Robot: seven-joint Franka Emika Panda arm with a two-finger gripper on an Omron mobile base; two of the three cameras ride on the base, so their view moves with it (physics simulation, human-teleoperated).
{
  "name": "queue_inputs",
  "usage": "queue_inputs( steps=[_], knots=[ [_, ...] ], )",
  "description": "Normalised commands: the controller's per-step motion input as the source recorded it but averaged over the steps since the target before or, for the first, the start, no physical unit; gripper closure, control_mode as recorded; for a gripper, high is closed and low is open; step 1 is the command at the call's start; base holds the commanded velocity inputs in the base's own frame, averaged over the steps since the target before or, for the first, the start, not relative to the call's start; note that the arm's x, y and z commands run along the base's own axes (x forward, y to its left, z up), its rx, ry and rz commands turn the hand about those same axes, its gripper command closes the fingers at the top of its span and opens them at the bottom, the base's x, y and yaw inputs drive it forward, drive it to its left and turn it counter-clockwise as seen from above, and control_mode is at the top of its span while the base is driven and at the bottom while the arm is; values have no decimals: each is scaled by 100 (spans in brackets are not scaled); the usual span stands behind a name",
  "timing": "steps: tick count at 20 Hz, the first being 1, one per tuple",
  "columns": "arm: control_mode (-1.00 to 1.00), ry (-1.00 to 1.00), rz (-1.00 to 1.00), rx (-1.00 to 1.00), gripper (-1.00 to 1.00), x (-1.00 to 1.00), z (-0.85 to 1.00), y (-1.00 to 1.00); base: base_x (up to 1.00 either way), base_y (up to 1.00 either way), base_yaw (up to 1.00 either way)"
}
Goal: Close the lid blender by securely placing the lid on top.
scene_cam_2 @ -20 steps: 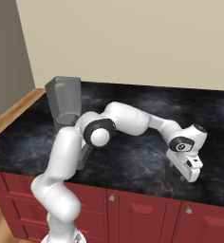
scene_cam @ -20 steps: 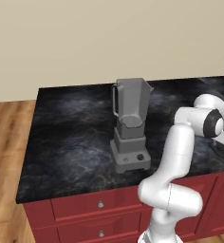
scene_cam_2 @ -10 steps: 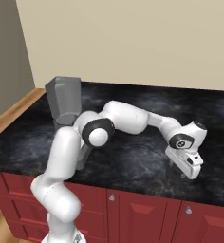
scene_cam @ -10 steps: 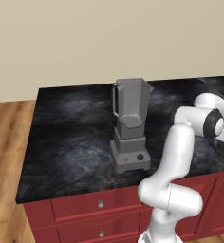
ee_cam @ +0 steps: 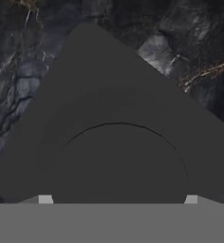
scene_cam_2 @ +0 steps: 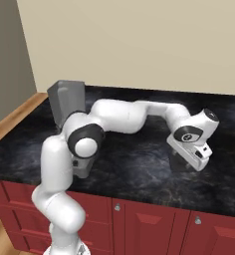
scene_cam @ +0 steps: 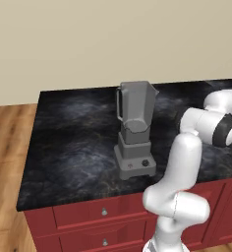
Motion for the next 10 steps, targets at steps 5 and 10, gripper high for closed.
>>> queue_inputs(
  steps=[5,10],
  knots=[
    [-100,-19,32,-2,100,0,86,83,0,0,0],
    [-100,-25,35,-7,100,-1,75,79,0,0,0]
  ],
)
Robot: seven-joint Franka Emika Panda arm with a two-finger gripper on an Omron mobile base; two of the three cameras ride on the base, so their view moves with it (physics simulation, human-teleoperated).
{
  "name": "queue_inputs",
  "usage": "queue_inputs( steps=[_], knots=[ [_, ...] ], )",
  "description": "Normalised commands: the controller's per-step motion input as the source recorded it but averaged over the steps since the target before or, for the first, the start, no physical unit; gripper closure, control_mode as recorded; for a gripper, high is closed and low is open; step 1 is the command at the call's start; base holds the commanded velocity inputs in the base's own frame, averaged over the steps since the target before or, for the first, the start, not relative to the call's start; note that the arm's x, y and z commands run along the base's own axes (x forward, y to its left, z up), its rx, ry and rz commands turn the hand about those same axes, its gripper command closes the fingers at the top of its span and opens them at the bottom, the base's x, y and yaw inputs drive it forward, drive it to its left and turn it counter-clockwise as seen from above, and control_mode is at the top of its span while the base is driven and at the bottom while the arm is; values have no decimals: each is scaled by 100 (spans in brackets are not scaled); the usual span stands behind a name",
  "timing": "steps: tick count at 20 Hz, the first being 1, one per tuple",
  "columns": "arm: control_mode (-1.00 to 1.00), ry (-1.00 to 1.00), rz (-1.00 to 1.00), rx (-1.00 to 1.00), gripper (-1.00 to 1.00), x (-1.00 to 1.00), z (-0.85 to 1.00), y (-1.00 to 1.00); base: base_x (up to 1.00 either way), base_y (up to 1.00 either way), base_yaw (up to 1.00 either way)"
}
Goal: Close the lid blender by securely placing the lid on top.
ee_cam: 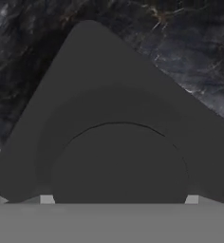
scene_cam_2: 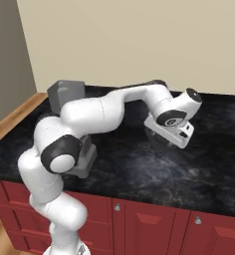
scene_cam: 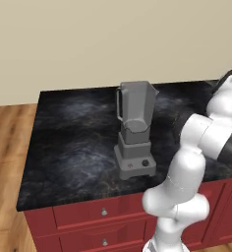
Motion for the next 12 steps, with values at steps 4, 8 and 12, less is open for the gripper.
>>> queue_inputs(
  steps=[4,8,12],
  knots=[
    [-100,-30,33,-11,100,-9,82,75,0,0,0],
    [-100,-30,28,-15,100,-10,100,60,0,0,0],
    [-100,-28,28,-14,100,-6,100,60,0,0,0]
  ],
)
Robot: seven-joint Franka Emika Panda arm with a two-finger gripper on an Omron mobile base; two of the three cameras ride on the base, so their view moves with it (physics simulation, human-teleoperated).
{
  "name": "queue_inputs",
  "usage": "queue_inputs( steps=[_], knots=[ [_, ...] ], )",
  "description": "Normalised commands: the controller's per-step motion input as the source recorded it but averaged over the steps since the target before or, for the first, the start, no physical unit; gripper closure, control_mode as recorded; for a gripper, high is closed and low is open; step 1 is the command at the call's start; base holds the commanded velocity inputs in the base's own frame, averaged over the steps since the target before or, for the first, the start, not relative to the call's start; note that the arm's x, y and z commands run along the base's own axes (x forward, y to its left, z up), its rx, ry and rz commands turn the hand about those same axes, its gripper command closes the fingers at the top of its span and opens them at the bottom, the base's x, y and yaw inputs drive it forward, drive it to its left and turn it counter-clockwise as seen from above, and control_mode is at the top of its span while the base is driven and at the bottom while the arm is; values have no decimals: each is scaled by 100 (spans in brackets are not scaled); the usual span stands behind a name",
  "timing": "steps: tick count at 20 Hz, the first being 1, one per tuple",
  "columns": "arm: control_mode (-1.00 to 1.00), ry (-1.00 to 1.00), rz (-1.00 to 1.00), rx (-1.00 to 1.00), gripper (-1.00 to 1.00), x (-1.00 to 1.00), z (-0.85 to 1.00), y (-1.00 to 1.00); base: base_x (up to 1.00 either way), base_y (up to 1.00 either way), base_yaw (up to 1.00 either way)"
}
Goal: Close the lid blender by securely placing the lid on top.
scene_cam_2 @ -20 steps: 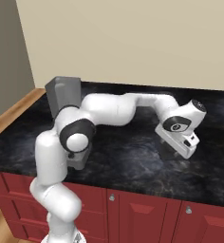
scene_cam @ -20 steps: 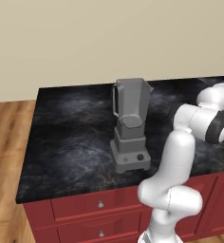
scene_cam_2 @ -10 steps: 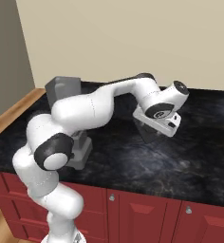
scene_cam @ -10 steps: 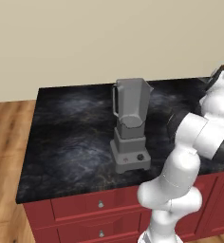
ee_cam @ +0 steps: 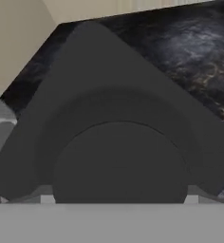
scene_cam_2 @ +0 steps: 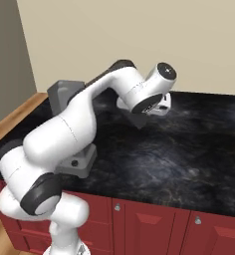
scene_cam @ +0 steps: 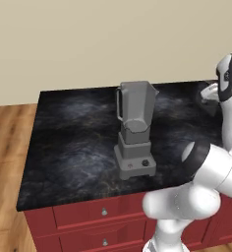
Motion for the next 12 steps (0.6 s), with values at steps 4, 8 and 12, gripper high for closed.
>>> queue_inputs(
  steps=[4,8,12],
  knots=[
    [-100,-18,24,-13,100,-7,94,69,0,0,0],
    [-100,-15,22,-14,100,-9,94,79,0,0,0],
    [-100,-5,21,-15,100,0,76,89,0,0,0]
  ],
)
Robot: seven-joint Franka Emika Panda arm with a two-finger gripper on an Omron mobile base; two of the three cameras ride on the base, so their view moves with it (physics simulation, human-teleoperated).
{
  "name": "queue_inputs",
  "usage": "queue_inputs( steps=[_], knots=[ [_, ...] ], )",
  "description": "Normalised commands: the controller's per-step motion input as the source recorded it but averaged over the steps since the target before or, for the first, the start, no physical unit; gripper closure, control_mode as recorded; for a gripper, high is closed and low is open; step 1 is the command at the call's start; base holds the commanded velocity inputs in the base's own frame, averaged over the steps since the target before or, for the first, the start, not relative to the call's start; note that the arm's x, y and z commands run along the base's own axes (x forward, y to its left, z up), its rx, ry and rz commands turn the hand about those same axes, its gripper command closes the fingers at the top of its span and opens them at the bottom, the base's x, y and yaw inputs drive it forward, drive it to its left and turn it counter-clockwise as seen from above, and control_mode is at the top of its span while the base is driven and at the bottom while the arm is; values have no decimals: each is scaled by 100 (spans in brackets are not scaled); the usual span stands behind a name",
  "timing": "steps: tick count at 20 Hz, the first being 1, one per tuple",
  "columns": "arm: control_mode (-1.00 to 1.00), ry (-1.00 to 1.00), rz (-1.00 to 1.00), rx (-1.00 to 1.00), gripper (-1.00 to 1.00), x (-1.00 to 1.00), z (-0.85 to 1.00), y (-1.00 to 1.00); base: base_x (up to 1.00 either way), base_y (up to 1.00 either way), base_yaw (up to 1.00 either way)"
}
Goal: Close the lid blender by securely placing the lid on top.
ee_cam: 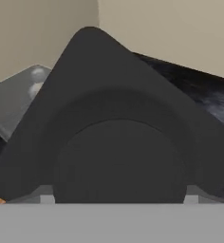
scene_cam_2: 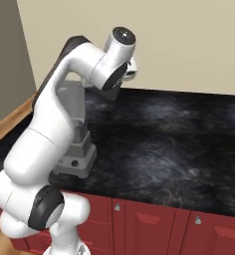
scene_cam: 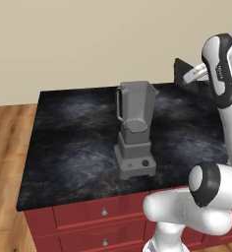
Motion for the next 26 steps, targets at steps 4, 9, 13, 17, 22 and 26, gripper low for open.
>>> queue_inputs(
  steps=[4,9,13,17,22,26],
  knots=[
    [-100,13,11,-12,100,9,53,100,0,0,0],
    [-100,31,1,-7,100,19,16,70,0,0,0],
    [-100,32,0,-8,100,17,0,38,0,0,0],
    [-100,21,-1,-7,100,1,1,29,0,0,0],
    [-100,17,-3,-12,100,12,-8,36,0,0,0],
    [-100,5,-3,-10,100,6,-30,17,0,0,0]
  ],
)
